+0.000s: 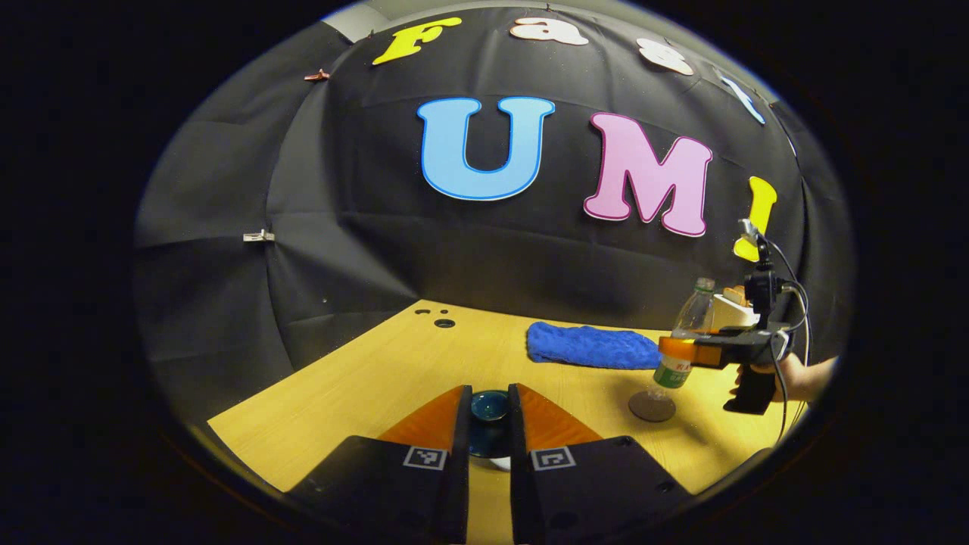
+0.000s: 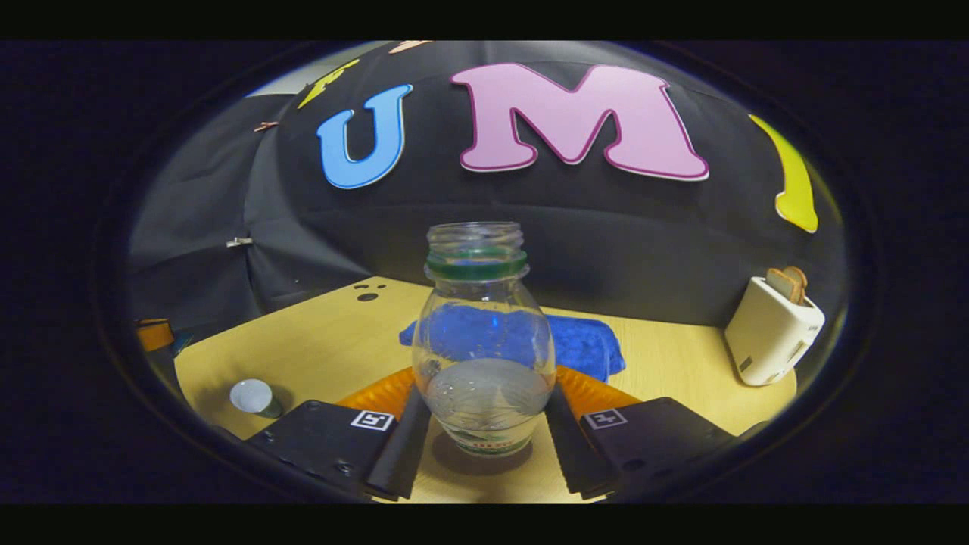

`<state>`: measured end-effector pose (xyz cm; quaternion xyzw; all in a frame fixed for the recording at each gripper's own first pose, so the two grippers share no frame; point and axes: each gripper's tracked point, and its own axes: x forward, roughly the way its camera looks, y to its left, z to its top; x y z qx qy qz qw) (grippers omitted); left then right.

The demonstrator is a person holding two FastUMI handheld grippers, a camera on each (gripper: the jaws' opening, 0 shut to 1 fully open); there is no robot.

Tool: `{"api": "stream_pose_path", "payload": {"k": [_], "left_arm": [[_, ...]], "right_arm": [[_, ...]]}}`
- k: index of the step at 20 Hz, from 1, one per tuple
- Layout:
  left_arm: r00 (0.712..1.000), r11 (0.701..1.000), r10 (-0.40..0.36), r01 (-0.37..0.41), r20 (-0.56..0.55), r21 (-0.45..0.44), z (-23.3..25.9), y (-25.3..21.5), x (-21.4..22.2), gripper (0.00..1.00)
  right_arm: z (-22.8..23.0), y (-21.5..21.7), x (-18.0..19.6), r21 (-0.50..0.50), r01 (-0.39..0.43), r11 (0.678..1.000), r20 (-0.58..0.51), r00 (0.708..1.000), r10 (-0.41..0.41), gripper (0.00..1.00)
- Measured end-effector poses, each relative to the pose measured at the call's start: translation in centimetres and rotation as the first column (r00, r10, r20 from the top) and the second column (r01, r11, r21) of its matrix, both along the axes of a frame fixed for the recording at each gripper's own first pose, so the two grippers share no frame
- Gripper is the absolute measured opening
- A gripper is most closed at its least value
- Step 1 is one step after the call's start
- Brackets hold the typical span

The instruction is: Open the teacup lid with one hand, grasp the water bottle and pour water into the teacup with the other hand; after pouring, place the water bottle on the coaster and then close the teacup lid.

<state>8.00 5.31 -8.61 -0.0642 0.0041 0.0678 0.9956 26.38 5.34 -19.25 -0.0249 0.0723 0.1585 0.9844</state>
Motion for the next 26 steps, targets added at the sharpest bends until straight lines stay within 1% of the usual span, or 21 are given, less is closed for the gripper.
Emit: {"api": "stream_pose_path", "payload": {"k": [1,2,3,4,7,10,12,13,14,15,16,17,19,21,22,23,25,26], "left_arm": [[1.0,1.0,-0.007,0.007,0.009,-0.002,0.2,-0.3,0.3,0.22],[1.0,1.0,-0.012,0.012,0.016,-0.003,0.2,-0.6,0.6,0.22],[1.0,1.0,-0.014,0.014,0.02,-0.003,0.3,-0.7,0.8,0.23],[1.0,1.0,-0.015,0.015,0.021,-0.002,0.2,-0.8,1.0,0.26],[1.0,1.0,-0.012,0.012,0.016,-0.005,-0.3,-0.8,0.9,0.27],[1.0,1.0,-0.002,0.002,0.001,-0.009,-1.0,-0.7,0.7,0.27],[1.0,1.0,0.005,-0.005,-0.006,-0.011,-1.5,-0.6,0.5,0.26],[1.0,1.0,0.005,-0.005,-0.01,-0.012,-1.6,-0.7,0.5,0.26],[1.0,1.0,0.007,-0.007,-0.014,-0.009,-1.9,-0.7,0.6,0.26],[1.0,1.0,0.002,-0.002,-0.017,-0.004,-1.9,-0.9,0.7,0.26],[1.0,1.0,-0.009,0.009,-0.017,-0.001,-2.0,-1.2,0.9,0.3],[1.0,1.0,-0.015,0.015,-0.019,0.003,-2.2,-1.5,1.2,0.26],[0.999,1.0,-0.02,0.021,-0.025,0.011,-2.7,-1.9,1.8,0.27],[0.999,0.999,-0.023,0.024,-0.033,0.022,-3.4,-2.3,2.6,0.27],[0.999,0.999,-0.025,0.027,-0.035,0.036,-3.8,-2.5,2.9,0.23],[0.999,0.998,-0.027,0.03,-0.041,0.054,-4.2,-2.8,3.3,0.27],[0.998,0.994,-0.038,0.043,-0.054,0.098,-5.0,-3.2,4.0,0.27],[0.998,0.991,-0.041,0.048,-0.056,0.123,-5.3,-3.3,4.3,0.24]], "right_arm": [[-0.5,0.1,0.1,0.003,0.001,1.0,-0.002,1.0,-0.001,0.75],[-1.0,0.2,0.1,0.004,-0.002,1.0,-0.009,1.0,0.002,0.75],[-1.5,0.3,0.1,0.003,-0.002,1.0,-0.014,1.0,0.002,0.76],[-1.8,0.2,0.0,-0.002,0.0,1.0,-0.012,1.0,0.0,0.77],[-1.8,0.1,-0.2,-0.006,0.01,1.0,0.004,1.0,-0.01,0.79],[-2.4,0.5,-0.6,-0.016,-0.002,1.0,-0.013,1.0,0.001,0.82],[-2.4,0.6,-0.7,-0.028,-0.006,1.0,-0.013,1.0,0.006,0.96],[-2.4,0.6,-0.8,-0.036,-0.007,0.999,-0.009,1.0,0.007,0.94],[-2.3,0.5,-0.9,-0.046,-0.003,0.999,-0.001,1.0,0.003,0.98],[-2.2,0.4,-1.0,-0.052,-0.005,0.999,0.002,1.0,0.005,0.98],[-2.2,0.4,-1.3,-0.057,-0.005,0.998,0.005,1.0,0.005,0.98],[-2.2,0.2,-1.6,-0.06,-0.005,0.998,0.007,1.0,0.006,0.98],[-2.2,-0.4,-2.2,-0.068,0.019,0.997,0.033,0.999,-0.017,0.98],[-2.7,-0.5,-3.0,-0.067,0.016,0.998,0.029,0.999,-0.014,0.98],[-3.1,-0.5,-3.6,-0.065,0.012,0.998,0.014,1.0,-0.011,0.98],[-3.6,-0.8,-4.0,-0.063,0.016,0.998,0.0,1.0,-0.016,0.98],[-4.2,-1.2,-5.2,-0.052,0.018,0.998,-0.014,1.0,-0.019,0.98],[-4.5,-1.5,-5.9,-0.058,0.015,0.998,-0.021,1.0,-0.017,0.98]]}}
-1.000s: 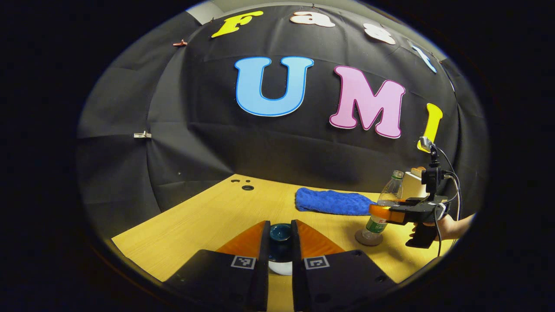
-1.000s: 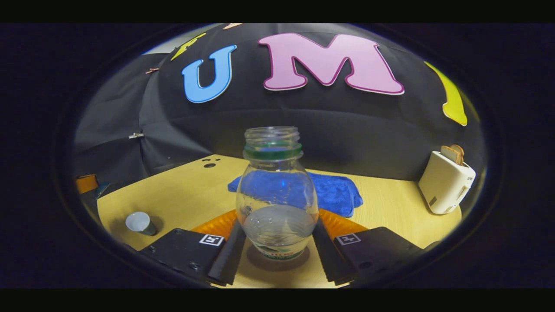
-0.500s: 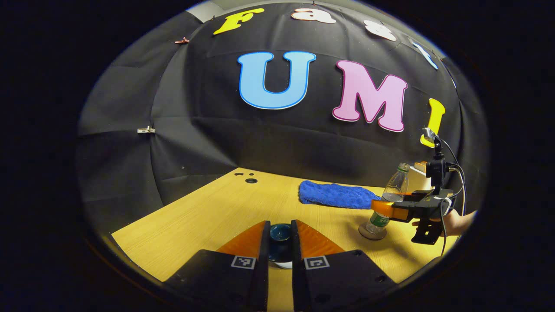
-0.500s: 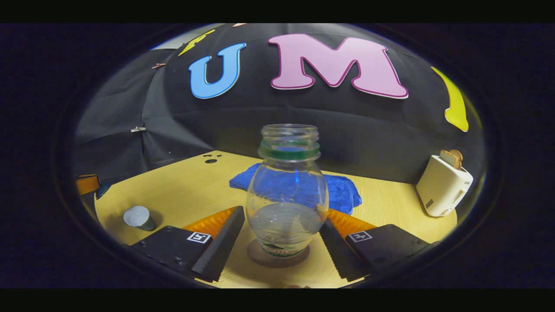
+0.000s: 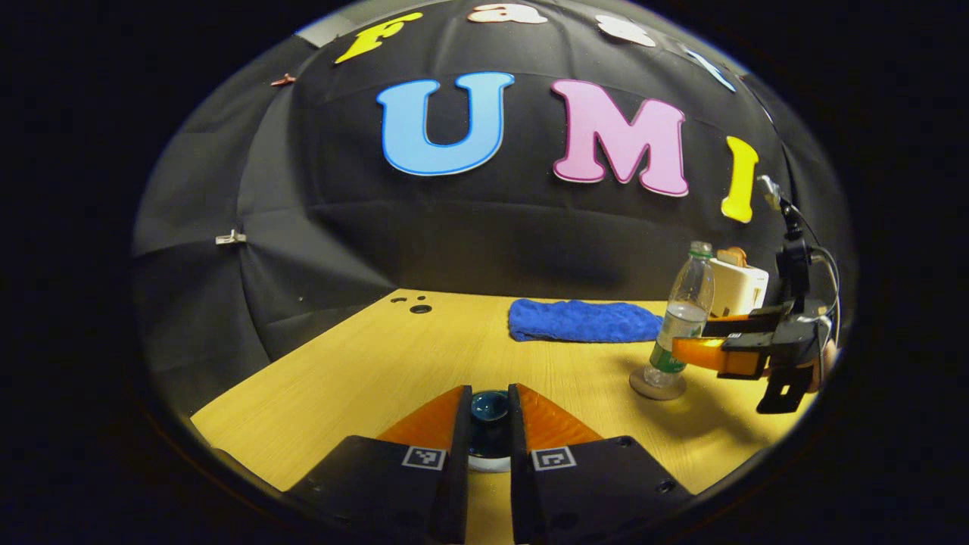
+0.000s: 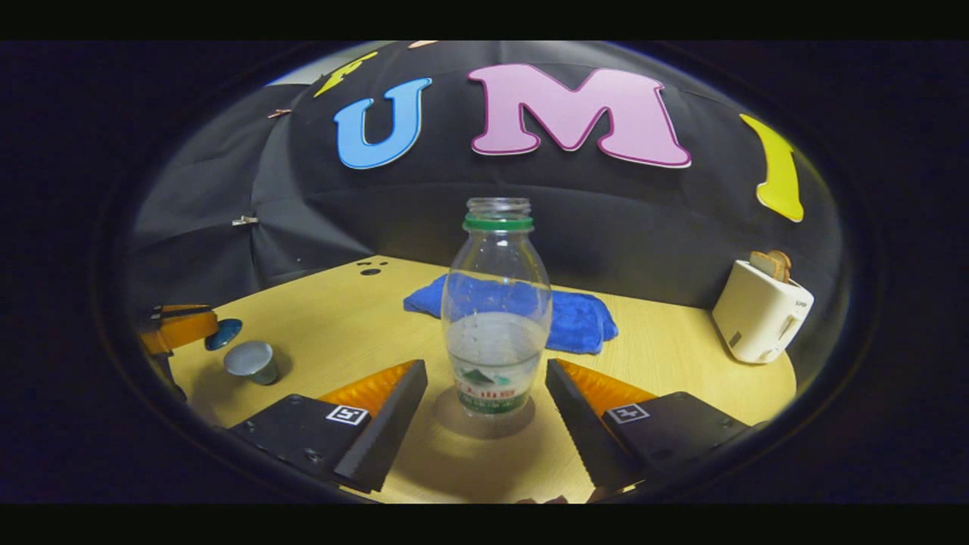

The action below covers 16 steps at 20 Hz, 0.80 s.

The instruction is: Open the teacup lid with one hand, grasp the water bottle and pour water into the teacup with the other hand; after pouring, place the water bottle on the coaster and then close the teacup lid.

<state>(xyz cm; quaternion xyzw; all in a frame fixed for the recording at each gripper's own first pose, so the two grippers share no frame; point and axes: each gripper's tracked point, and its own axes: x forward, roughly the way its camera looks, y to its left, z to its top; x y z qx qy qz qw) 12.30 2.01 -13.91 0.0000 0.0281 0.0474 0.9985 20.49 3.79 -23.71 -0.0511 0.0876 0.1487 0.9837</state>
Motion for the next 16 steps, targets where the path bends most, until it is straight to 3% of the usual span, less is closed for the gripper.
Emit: {"api": "stream_pose_path", "payload": {"k": [4,7,11,15,16], "left_arm": [[0.999,0.998,-0.02,0.021,-0.028,0.055,-1.9,-0.3,1.2,0.27],[0.999,0.999,-0.014,0.017,-0.051,0.043,-3.4,-0.1,1.7,0.24],[0.998,0.999,-0.003,0.005,-0.056,0.033,-3.9,-0.2,1.9,0.28],[0.999,1.0,0.002,-0.001,-0.053,0.022,-4.0,-0.2,1.6,0.32],[0.999,1.0,0.006,-0.006,-0.05,0.017,-3.8,-0.2,1.4,0.48]], "right_arm": [[-0.6,-0.6,-3.1,0.013,0.0,1.0,-0.024,1.0,0.001,0.98],[-1.7,-0.5,-5.2,-0.011,-0.011,1.0,-0.044,0.999,0.01,0.98],[-3.0,1.0,-8.0,-0.047,-0.082,0.996,-0.077,0.994,0.078,0.98],[-3.4,1.4,-9.0,-0.019,-0.085,0.996,-0.109,0.991,0.083,0.95],[-3.1,1.1,-9.2,-0.004,-0.072,0.997,-0.111,0.991,0.071,0.98]]}}
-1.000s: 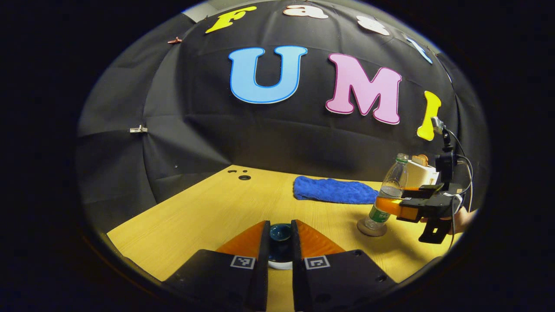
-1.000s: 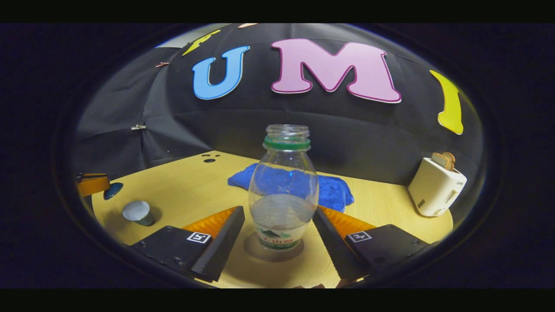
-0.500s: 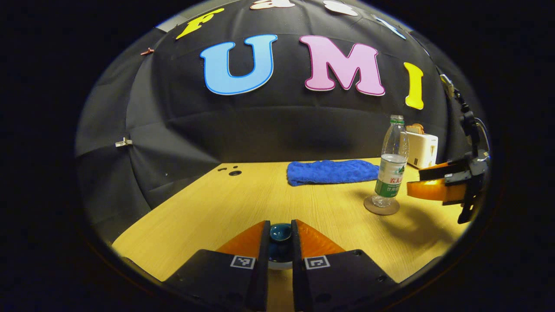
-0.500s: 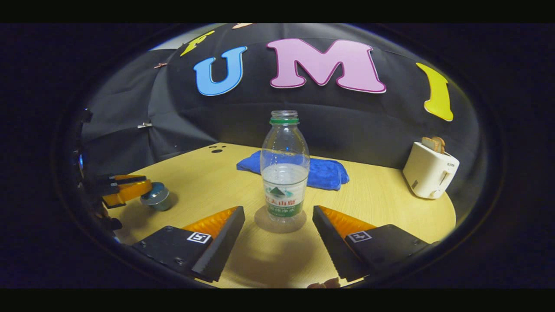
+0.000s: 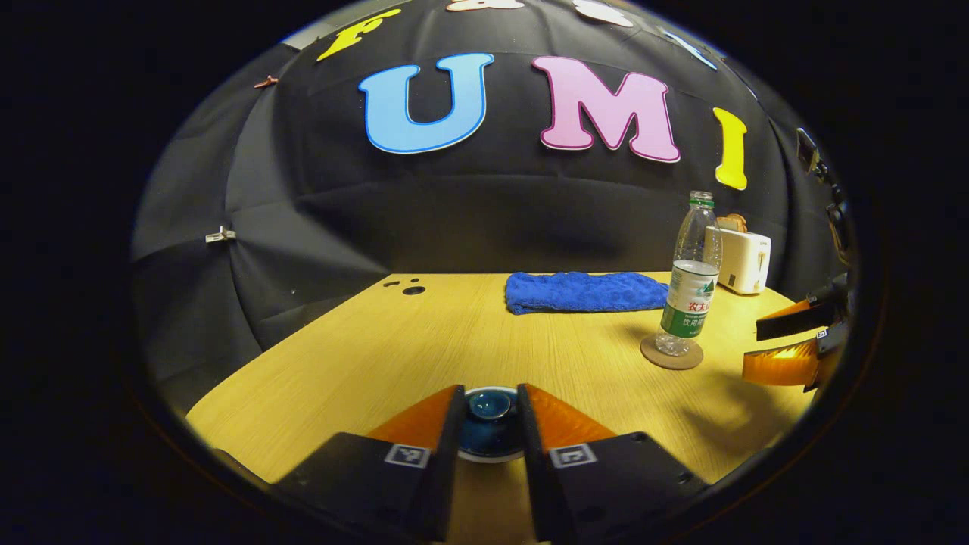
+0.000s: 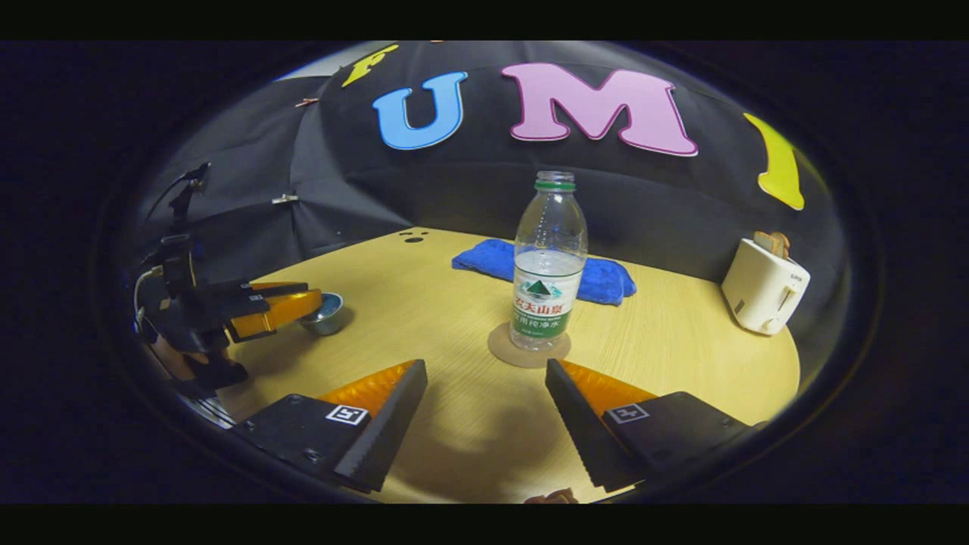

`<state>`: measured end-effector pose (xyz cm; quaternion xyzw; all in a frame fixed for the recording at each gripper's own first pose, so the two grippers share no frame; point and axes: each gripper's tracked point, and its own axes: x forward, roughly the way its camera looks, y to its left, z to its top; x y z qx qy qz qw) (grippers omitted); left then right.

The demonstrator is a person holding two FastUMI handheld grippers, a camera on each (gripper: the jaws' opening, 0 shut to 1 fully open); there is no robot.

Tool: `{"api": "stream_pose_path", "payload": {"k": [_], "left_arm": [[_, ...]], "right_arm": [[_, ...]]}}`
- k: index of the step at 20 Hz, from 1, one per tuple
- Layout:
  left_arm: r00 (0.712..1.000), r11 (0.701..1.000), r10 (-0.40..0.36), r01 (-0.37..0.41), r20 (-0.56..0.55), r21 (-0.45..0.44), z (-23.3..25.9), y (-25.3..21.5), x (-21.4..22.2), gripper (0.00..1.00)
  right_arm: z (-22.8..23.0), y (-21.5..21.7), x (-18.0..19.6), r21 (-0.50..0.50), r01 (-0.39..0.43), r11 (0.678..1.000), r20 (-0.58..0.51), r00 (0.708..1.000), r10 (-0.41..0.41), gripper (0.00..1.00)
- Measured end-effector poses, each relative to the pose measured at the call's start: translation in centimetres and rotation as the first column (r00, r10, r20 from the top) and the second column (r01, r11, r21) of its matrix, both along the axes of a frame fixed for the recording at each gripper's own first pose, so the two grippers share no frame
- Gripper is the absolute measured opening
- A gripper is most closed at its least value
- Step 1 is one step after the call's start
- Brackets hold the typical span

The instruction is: Open the teacup lid with one hand, grasp the water bottle and pour water into the teacup with the other hand; after pouring, place the water bottle on the coaster and then close the teacup lid.

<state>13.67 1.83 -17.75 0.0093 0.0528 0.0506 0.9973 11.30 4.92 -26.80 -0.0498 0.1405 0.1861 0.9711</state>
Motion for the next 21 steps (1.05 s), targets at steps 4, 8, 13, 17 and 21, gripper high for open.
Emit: {"api": "stream_pose_path", "payload": {"k": [4,8,13,17,21], "left_arm": [[0.999,1.0,0.021,-0.021,0.034,0.0,3.3,0.2,-1.7,0.95],[0.997,1.0,0.022,-0.021,0.072,-0.011,9.6,-1.2,-4.7,0.99],[0.988,0.999,-0.012,0.019,0.156,-0.048,19.3,-5.8,-8.4,0.98],[0.975,0.996,-0.037,0.053,0.218,-0.067,24.6,-9.5,-11.0,0.98],[0.965,0.994,-0.089,0.103,0.249,-0.043,26.5,-13.0,-12.8,0.98]], "right_arm": [[2.9,-2.0,-1.1,0.041,0.075,0.996,0.023,0.997,-0.076,0.95],[7.7,-5.1,-3.6,0.091,0.146,0.985,0.054,0.987,-0.152,0.95],[15.3,-10.1,-7.2,0.126,0.218,0.968,0.163,0.958,-0.237,0.98],[20.1,-13.1,-10.4,0.157,0.243,0.957,0.255,0.927,-0.277,0.98],[22.3,-14.9,-13.6,0.185,0.262,0.947,0.303,0.902,-0.308,0.98]]}}
